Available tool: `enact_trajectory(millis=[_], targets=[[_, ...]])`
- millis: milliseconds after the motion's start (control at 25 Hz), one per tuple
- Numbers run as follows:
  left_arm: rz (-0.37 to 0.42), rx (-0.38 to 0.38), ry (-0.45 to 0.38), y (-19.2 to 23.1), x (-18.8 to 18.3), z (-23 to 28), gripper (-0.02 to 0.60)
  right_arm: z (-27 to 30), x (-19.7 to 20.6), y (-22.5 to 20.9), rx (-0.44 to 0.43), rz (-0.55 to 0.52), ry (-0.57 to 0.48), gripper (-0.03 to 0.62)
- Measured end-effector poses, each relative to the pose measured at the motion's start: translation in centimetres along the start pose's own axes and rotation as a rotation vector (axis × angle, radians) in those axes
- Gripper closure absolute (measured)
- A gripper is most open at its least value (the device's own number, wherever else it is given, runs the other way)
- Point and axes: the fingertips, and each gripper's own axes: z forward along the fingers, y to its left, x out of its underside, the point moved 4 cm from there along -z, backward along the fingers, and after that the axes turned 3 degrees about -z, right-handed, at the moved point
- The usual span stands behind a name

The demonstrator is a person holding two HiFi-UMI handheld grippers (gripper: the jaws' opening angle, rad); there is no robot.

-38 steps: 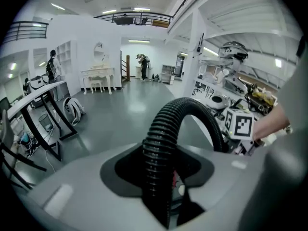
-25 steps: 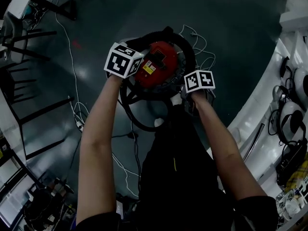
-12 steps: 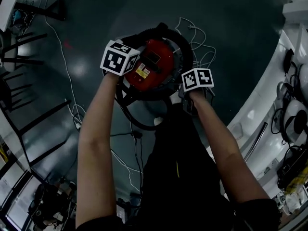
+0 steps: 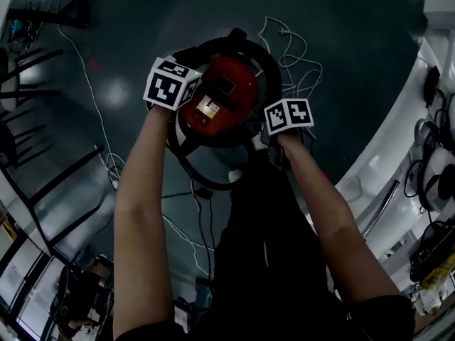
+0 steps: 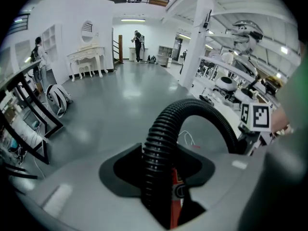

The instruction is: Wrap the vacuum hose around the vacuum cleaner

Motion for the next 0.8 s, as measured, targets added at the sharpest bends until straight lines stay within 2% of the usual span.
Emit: enact_trajectory(millis=[320,800], targets=[[0.019,0.002,0.048,0.9,0.3,2.7,0.383,1.2,-0.6,-0.9,0.006,0.014,0.018,0.412],[0.031,-0.039,0.144,3.2,1.2,6.9,0.37,2.3,-2.0,-2.6,0.017,-0.006,0.043,0.407]])
